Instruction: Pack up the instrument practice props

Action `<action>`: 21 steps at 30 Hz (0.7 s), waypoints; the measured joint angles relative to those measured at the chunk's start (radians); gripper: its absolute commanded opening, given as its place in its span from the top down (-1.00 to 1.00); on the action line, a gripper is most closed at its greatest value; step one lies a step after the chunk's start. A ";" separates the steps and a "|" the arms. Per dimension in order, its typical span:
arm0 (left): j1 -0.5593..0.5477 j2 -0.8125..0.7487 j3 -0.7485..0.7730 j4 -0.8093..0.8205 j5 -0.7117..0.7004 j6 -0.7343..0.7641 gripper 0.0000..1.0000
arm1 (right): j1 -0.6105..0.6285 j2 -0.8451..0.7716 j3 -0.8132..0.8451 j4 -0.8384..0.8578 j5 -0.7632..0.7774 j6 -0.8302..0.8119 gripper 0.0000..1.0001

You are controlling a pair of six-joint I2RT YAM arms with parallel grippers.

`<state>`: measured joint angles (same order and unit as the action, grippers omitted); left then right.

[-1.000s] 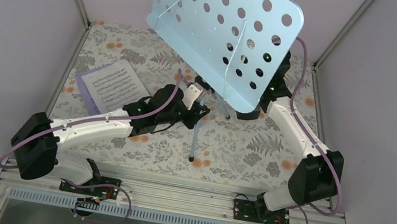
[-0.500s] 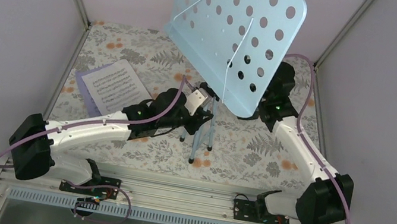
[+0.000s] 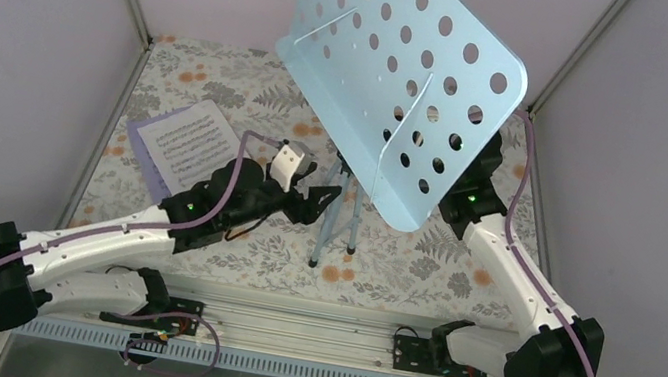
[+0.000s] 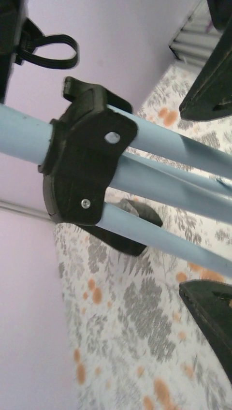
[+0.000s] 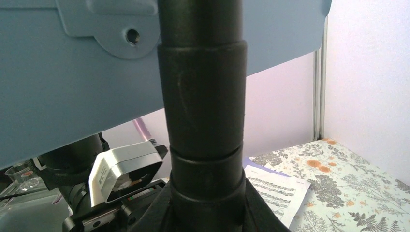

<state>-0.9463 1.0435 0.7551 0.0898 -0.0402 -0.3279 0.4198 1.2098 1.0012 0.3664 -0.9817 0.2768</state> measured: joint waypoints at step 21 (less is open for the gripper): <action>-0.002 0.326 0.072 0.275 -0.054 0.106 -0.91 | -0.001 0.000 -0.024 0.063 0.002 0.051 0.92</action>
<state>-0.9482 1.3697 0.8272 0.3649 -0.0940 -0.2214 0.4187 1.2098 0.9771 0.4297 -0.9794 0.3275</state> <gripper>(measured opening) 0.999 0.189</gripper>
